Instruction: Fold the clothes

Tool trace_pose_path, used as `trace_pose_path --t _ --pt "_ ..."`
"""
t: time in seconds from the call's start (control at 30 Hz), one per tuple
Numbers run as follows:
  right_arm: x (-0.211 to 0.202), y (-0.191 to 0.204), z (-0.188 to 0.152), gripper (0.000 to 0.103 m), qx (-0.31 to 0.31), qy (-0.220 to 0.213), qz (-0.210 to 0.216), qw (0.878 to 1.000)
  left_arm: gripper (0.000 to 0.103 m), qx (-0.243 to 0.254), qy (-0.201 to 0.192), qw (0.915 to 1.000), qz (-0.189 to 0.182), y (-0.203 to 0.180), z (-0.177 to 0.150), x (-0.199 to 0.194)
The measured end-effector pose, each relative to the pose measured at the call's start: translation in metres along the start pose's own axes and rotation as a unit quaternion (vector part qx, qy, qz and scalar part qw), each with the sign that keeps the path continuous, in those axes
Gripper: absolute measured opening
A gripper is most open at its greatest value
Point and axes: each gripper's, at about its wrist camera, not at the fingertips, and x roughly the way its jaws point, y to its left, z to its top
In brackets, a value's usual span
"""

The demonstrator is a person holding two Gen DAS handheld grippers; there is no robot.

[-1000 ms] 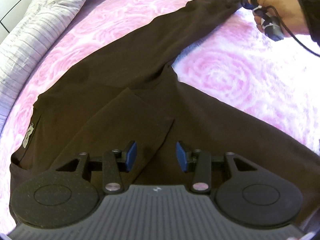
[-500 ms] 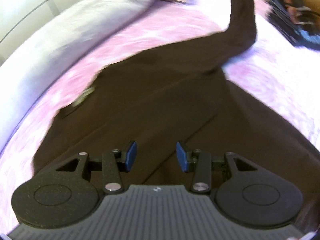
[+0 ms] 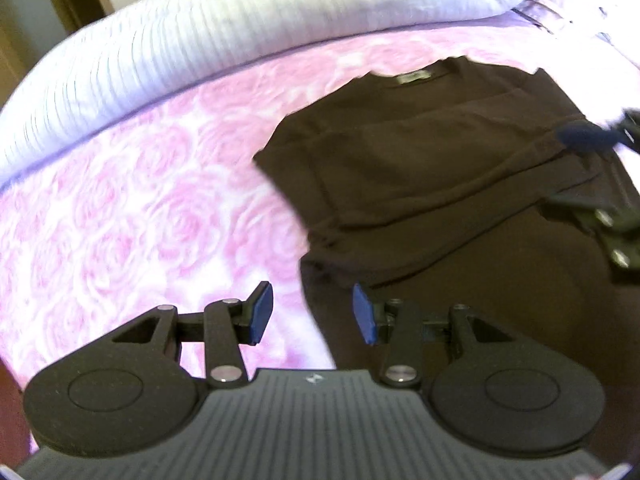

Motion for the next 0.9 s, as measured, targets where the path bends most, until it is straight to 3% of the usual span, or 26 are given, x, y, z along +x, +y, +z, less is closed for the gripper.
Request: trace_pose_path --t 0.13,0.23,0.33,0.5,0.57,0.6,0.63,0.67,0.7,0.73,0.77,0.8,0.9 --pt "0.008 -0.035 -0.024 0.073 0.011 0.073 -0.032 0.997 0.039 0.017 -0.014 0.9996 -0.021 0.0 0.011 0.023" --pt "0.008 -0.075 -0.04 0.073 0.027 0.113 -0.078 0.99 0.039 0.128 -0.038 0.9905 -0.036 -0.025 0.025 0.043" --pt "0.008 -0.126 -0.055 0.073 0.039 0.146 -0.131 0.98 0.039 0.252 -0.049 0.9657 -0.04 -0.057 0.036 0.064" --pt "0.009 -0.2 -0.068 0.073 0.051 0.163 -0.198 0.965 0.033 0.43 -0.033 0.902 -0.016 -0.1 0.033 0.104" --pt "0.015 -0.222 -0.071 0.073 0.049 0.162 -0.203 0.965 0.019 0.468 -0.035 0.8828 -0.017 -0.108 0.029 0.108" --pt "0.019 -0.23 -0.073 0.073 0.042 0.163 -0.197 0.966 0.006 0.476 -0.036 0.8787 -0.015 -0.11 0.028 0.106" --pt "0.024 -0.234 -0.074 0.073 0.027 0.167 -0.187 0.968 0.003 0.483 -0.037 0.8745 -0.013 -0.112 0.028 0.105" --pt "0.028 -0.237 -0.076 0.072 0.008 0.171 -0.177 0.969 0.002 0.486 -0.04 0.873 -0.01 -0.113 0.028 0.102" --pt "0.033 -0.239 -0.078 0.072 -0.011 0.175 -0.166 0.97 0.002 0.477 -0.044 0.878 -0.008 -0.112 0.029 0.095" --pt "0.036 -0.239 -0.08 0.061 -0.035 0.179 -0.162 0.97 0.002 0.469 -0.047 0.8818 -0.007 -0.111 0.029 0.087" --pt "0.036 -0.238 -0.082 0.024 -0.062 0.178 -0.164 0.968 0.002 0.466 -0.044 0.8835 -0.01 -0.11 0.028 0.079" --pt "0.033 -0.236 -0.085 0.011 -0.082 0.175 -0.164 0.967 0.002 0.462 -0.031 0.8859 -0.021 -0.109 0.026 0.073" --pt "0.021 -0.228 -0.097 0.007 -0.124 0.171 -0.156 0.965 0.004 0.45 0.008 0.8913 -0.056 -0.108 0.027 0.055"
